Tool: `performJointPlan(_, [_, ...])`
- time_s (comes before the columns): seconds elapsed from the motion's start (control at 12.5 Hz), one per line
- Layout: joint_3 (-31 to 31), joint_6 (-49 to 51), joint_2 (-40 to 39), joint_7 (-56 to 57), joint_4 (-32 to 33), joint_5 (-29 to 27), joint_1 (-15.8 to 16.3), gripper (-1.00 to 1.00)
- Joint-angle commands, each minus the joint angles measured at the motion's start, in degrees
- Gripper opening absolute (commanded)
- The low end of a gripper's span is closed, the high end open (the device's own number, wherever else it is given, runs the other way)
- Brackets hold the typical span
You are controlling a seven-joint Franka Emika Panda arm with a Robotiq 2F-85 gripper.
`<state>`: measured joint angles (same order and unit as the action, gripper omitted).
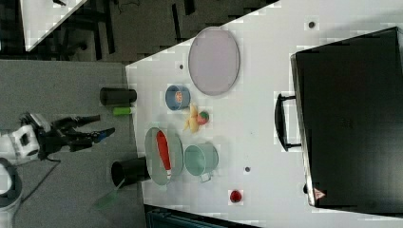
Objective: Pick Ketchup from the table and place it in strainer.
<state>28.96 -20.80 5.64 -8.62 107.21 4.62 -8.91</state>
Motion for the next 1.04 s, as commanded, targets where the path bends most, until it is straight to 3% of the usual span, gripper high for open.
performJointPlan(0.08, [-7.62, 5.31, -0.18, -3.83, -0.51, -2.87, -4.81, 1.00])
performJointPlan(0.48, [-15.00, 16.47, 0.14, -2.53, -5.84, -4.29, -4.84, 1.00])
performJointPlan(1.04, [-17.20, 18.29, -0.19, 1.52, -6.92, -4.28, -4.90, 1.00])
